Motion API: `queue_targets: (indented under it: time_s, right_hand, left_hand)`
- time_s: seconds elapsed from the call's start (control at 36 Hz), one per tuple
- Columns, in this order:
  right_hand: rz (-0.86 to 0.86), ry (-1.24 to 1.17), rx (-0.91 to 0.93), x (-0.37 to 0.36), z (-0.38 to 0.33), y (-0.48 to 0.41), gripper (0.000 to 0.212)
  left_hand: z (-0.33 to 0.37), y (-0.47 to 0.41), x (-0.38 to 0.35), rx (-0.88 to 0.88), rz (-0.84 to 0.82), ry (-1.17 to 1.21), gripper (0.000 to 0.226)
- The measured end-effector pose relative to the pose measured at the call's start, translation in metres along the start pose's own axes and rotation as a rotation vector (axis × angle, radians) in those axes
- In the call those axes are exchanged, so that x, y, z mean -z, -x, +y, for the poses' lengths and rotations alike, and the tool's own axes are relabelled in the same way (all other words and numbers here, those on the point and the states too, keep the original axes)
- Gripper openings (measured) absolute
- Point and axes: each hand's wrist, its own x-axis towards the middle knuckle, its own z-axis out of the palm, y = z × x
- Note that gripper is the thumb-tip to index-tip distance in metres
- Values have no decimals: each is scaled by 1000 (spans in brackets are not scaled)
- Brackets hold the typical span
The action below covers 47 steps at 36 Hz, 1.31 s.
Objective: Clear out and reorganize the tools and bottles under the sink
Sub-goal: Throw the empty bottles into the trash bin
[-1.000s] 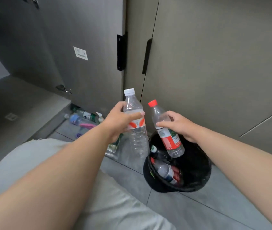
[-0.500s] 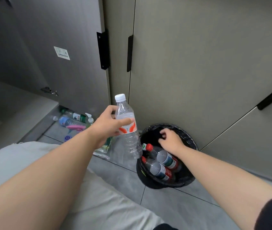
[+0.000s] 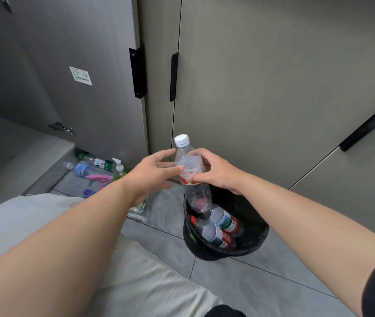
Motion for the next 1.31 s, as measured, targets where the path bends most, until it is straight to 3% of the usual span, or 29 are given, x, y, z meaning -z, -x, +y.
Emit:
queue_targets:
  time_s: [0.06,0.19,0.53,0.58,0.67,0.81,0.89,0.97,1.17,1.31]
  right_hand:
    - [75,86,-21,12,10,2,61]
    - [182,312,-147,27,50,2,63]
    - [135,567,-555,-10,118,-16,61]
    - [221,599,-511,-14,109,-22,48]
    - [374,560,-284,-22,84,-34,33]
    - [453,433,191,-54,12,-69,36]
    - [341,357,320,-87,-31,-97,35]
    - [135,321,338,-125,-61,-129,32]
    - [-238,473,260,-207,-76,-216,30]
    - [-450,701,37,-284,-64,-306,29]
  left_hand:
    - [-1,-1,2,23,54,-36,47]
    - [-2,-1,8,65,186,-42,23]
    - [-13,7,37,145,270,-54,19]
    - [-12,8,42,142,320,-42,16]
    - [-4,9,56,142,345,-47,16]
    - [25,8,114,91,340,-59,22]
    - [32,13,166,79,372,-128,21]
    - [19,23,219,118,436,-181,16]
    - [-72,45,292,269,672,-105,8]
    - [-146,37,324,357,749,132,10]
